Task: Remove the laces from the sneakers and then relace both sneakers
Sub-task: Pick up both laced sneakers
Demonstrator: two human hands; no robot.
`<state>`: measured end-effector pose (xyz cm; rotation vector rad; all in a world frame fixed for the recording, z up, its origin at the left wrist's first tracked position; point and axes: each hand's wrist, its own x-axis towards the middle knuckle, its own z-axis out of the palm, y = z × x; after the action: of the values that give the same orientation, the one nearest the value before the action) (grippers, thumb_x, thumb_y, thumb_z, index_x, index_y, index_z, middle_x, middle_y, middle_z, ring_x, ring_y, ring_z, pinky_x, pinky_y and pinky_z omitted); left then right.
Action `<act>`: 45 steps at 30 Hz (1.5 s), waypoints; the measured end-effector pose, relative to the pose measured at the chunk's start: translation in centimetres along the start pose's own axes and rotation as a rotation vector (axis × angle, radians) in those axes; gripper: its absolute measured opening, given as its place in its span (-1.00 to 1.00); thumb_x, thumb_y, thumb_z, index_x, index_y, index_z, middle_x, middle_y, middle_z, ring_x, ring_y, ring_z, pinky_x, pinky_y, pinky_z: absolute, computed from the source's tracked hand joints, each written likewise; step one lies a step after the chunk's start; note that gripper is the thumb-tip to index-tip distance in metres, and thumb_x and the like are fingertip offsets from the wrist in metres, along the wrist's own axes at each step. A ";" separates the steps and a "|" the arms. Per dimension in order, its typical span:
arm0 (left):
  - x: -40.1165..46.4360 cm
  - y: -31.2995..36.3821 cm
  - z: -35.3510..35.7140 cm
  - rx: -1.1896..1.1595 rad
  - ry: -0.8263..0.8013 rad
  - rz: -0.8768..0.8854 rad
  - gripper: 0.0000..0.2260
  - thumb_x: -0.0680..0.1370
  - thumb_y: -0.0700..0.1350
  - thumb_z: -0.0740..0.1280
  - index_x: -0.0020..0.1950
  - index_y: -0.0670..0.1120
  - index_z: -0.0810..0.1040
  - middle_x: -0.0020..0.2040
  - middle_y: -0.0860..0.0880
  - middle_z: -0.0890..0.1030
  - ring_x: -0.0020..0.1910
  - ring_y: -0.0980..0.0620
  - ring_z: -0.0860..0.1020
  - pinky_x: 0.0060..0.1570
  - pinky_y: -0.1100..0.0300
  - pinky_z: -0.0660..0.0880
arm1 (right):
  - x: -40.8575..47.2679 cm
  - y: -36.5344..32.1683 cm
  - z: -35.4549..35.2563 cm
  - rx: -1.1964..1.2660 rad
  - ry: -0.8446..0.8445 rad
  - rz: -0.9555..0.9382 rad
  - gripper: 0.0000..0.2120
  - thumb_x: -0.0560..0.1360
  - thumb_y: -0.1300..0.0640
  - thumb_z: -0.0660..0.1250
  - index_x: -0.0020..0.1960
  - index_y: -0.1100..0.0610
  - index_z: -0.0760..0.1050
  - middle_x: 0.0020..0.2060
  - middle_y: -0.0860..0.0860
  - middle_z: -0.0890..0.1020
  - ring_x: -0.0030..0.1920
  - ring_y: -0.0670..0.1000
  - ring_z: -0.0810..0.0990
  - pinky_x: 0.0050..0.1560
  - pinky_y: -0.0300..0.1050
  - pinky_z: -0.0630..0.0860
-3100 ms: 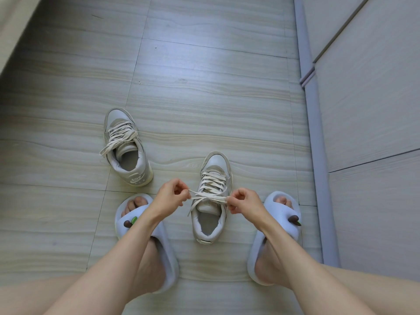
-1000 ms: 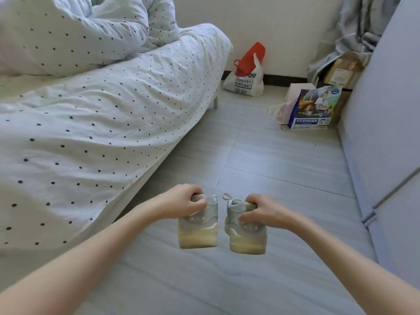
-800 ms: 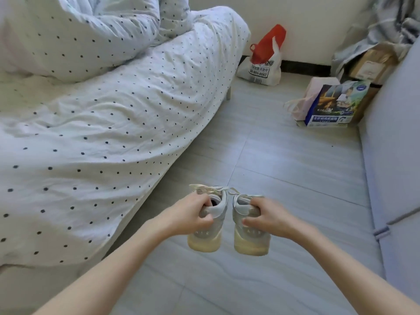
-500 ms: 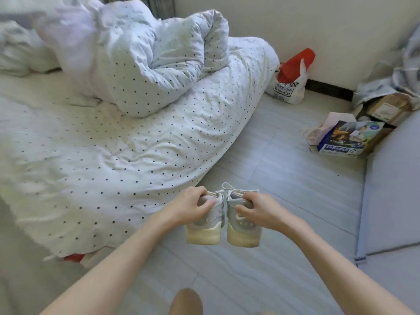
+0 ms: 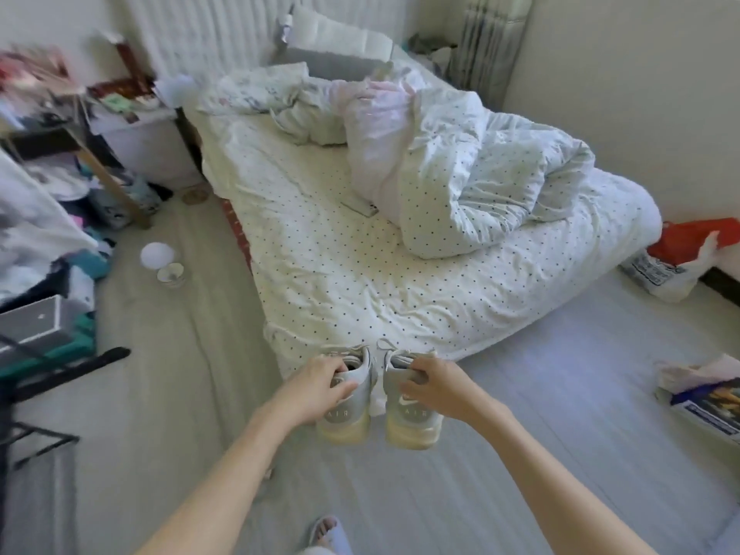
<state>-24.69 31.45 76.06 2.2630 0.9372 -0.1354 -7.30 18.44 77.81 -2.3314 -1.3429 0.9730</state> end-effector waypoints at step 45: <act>-10.7 -36.6 -20.9 -0.603 1.032 -1.068 -0.79 0.53 -0.07 0.33 0.07 -0.17 0.59 -0.01 -0.03 0.60 -0.06 0.08 0.51 -0.09 0.34 0.36 | 33.5 -52.9 20.6 -0.546 -0.772 -0.907 -0.76 0.44 0.07 0.25 -0.35 -0.13 0.30 -0.41 -0.20 0.37 -0.40 -0.19 0.35 -0.40 -0.31 0.21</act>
<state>-59.87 56.94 75.57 0.9782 2.2435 0.8085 -44.42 72.89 77.32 -1.2203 -2.8748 1.2925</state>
